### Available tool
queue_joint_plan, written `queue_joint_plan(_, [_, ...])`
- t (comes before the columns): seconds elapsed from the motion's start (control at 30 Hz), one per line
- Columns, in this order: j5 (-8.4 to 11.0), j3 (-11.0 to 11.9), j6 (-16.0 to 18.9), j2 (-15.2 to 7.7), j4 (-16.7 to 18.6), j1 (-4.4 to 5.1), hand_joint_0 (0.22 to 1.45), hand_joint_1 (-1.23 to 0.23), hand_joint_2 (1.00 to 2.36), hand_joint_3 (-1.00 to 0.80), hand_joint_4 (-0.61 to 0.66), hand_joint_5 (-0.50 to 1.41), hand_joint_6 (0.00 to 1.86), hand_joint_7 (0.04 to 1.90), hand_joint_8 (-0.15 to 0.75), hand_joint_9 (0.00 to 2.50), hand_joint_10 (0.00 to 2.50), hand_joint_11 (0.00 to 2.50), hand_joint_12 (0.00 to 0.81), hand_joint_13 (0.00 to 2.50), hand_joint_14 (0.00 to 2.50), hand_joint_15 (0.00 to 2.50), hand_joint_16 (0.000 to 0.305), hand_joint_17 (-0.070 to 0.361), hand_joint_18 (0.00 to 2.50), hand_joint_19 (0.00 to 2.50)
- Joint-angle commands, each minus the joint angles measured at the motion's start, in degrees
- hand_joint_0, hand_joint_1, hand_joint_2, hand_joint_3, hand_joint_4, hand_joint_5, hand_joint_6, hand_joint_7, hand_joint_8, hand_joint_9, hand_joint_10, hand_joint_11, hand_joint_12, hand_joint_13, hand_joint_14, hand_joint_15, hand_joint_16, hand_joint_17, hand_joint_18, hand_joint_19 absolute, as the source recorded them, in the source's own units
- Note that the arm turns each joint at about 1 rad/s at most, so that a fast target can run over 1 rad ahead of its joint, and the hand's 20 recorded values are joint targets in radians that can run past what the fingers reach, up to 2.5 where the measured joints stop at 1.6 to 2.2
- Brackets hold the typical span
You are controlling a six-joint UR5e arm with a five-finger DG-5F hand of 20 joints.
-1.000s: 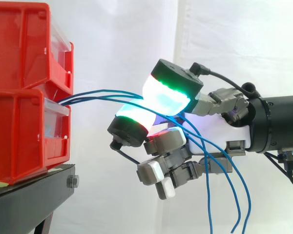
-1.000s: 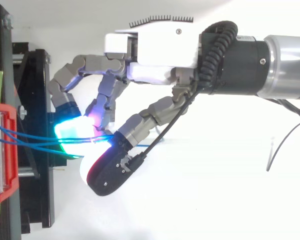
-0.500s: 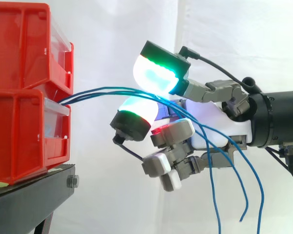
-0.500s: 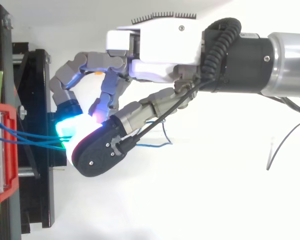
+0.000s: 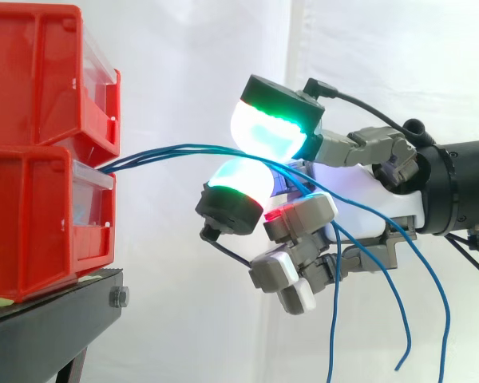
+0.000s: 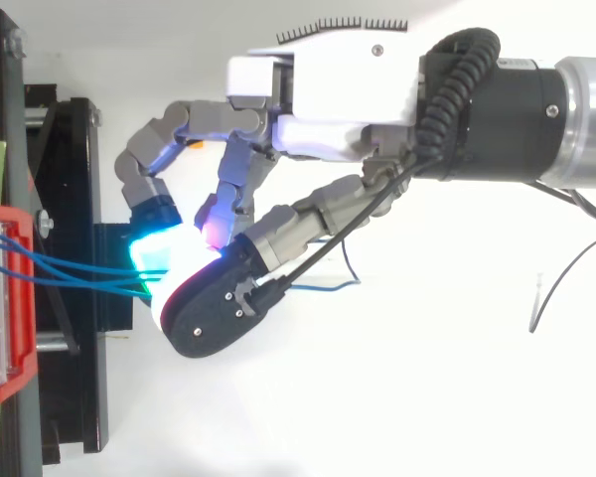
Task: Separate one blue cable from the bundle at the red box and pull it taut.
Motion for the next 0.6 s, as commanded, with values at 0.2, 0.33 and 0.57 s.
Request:
queue_joint_plan(0.2, [0.10, -0.05, 0.21, 0.02, -0.88, 0.15, 0.76, -0.90, 1.00, -0.50, -0.11, -0.14, 0.91, 1.39, 0.281, 1.28, 0.03, 1.30, 0.365, 1.00, 0.03, 0.92, 0.047, 0.107, 0.85, 0.83])
queue_joint_plan(0.33, [0.19, -0.14, 0.21, -0.07, -0.88, 0.24, 0.65, -0.81, 1.00, -0.50, 0.00, -0.11, 0.91, 1.37, 0.287, 1.35, 0.03, 1.31, 0.368, 1.03, 0.03, 0.95, 0.047, 0.106, 0.87, 0.86])
queue_joint_plan(0.57, [0.19, -0.05, 0.47, 0.02, -0.97, 0.24, 0.61, -0.55, 1.00, -0.50, -0.11, -0.09, 0.88, 1.38, 0.236, 1.41, 0.03, 1.23, 0.370, 1.05, 0.03, 0.95, 0.046, 0.104, 0.88, 0.93])
